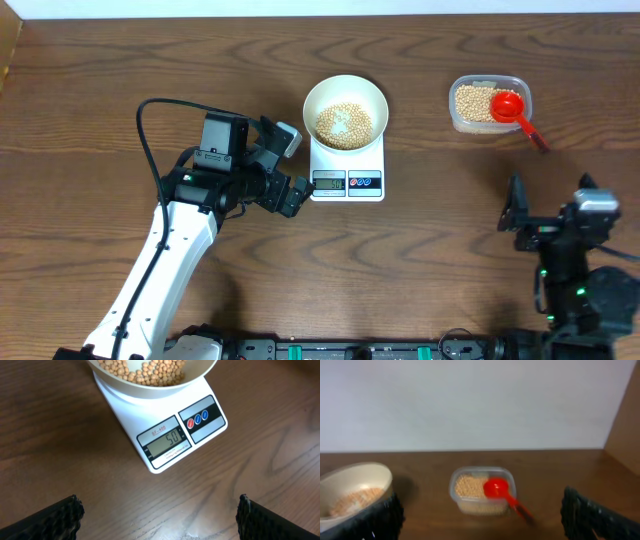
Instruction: Scoop item into bowl and weigh 50g on scale
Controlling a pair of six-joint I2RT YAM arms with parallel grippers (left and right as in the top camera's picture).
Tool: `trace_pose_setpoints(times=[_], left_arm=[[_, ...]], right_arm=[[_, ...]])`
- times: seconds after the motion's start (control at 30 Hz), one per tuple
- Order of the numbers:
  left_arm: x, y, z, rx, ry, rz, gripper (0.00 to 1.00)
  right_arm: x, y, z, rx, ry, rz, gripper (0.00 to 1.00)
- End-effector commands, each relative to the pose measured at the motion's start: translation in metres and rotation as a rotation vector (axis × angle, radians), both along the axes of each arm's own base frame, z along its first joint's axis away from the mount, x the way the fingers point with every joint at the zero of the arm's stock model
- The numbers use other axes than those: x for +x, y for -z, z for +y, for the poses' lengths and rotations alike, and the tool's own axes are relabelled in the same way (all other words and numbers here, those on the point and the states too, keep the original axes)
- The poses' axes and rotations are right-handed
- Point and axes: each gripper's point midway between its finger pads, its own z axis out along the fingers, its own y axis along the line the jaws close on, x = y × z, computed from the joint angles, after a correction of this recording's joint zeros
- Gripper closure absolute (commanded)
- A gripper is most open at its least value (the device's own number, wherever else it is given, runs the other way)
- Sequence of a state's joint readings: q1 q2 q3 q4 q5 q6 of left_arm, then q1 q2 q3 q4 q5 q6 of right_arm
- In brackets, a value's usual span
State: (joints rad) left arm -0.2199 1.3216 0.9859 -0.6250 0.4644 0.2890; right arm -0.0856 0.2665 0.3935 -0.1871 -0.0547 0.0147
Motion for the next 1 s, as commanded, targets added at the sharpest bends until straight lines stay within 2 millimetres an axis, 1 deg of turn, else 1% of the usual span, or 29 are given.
trace_pose_setpoints(times=[0.0, 0.1, 0.3, 0.37, 0.47, 0.53, 0.67, 0.97], left_arm=[[0.000, 0.002, 0.001, 0.008, 0.003, 0.002, 0.00], [0.000, 0.002, 0.001, 0.008, 0.002, 0.002, 0.00], [0.000, 0.002, 0.001, 0.008, 0.003, 0.002, 0.00], [0.000, 0.002, 0.001, 0.008, 0.002, 0.002, 0.00], [0.000, 0.002, 0.001, 0.008, 0.003, 0.002, 0.00], [0.000, 0.002, 0.001, 0.008, 0.002, 0.002, 0.00], [0.000, 0.002, 0.001, 0.008, 0.003, 0.002, 0.00], [0.000, 0.002, 0.001, 0.008, 0.002, 0.002, 0.00]], right_arm=[[0.001, 0.031, -0.014, 0.005, 0.097, -0.008, 0.01], [0.004, 0.050, -0.010, 0.006, 0.082, -0.044, 0.01], [0.004, 0.073, -0.005, 0.007, 0.064, -0.084, 0.01], [0.003, 0.080, -0.007, 0.007, 0.077, -0.073, 0.01], [0.000, 0.089, -0.004, 0.005, 0.073, -0.038, 0.01], [0.000, 0.099, -0.002, 0.003, 0.063, 0.001, 0.01], [0.000, 0.099, 0.003, -0.056, 0.038, 0.006, 0.01], [0.000, 0.099, 0.005, -0.057, 0.031, 0.005, 0.01]])
